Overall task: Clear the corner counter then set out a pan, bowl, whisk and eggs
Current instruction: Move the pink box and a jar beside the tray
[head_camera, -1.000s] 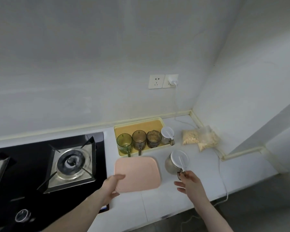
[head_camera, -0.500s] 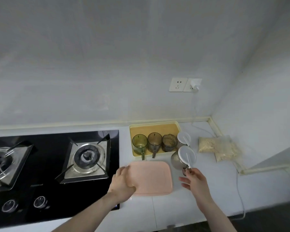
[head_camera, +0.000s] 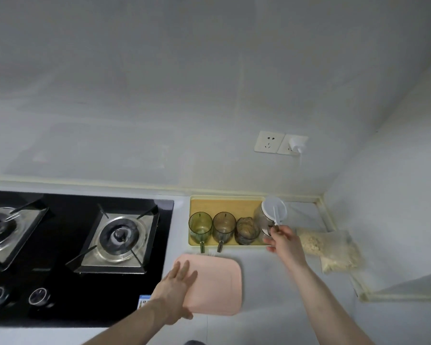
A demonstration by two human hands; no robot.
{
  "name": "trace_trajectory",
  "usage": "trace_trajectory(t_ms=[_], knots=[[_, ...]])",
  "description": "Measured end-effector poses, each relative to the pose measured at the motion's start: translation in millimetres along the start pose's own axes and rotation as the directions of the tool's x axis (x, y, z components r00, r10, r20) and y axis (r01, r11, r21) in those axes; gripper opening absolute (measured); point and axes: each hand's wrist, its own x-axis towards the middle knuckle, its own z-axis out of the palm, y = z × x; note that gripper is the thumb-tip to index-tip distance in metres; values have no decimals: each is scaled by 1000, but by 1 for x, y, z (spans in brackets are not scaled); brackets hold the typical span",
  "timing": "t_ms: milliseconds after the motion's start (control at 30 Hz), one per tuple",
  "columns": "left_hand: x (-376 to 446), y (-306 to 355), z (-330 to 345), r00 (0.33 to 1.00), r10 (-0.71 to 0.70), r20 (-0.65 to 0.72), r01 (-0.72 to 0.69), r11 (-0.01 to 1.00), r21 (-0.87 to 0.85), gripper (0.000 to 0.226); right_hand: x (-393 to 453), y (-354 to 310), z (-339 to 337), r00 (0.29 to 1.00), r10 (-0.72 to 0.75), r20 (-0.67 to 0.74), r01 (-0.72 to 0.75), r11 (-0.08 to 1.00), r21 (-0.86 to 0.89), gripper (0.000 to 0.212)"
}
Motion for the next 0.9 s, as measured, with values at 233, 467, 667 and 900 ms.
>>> trace_trajectory(t_ms=[233,467,667,900], knots=[[5,10,5,997,-67,-30,64,993,-99,111,79,-18,-9,998,-30,62,49,938,-343,11],[13,18,4,991,-130,-10,128,987,-101,111,136,-26,-14,990,-58,129,120,822,-557,13],[13,22,3,986,-167,19,168,980,-110,110,171,-17,-8,982,10,187,121,728,-675,17],[14,25,0,981,-191,23,192,968,-160,109,197,-7,-2,978,74,196,100,660,-745,21]])
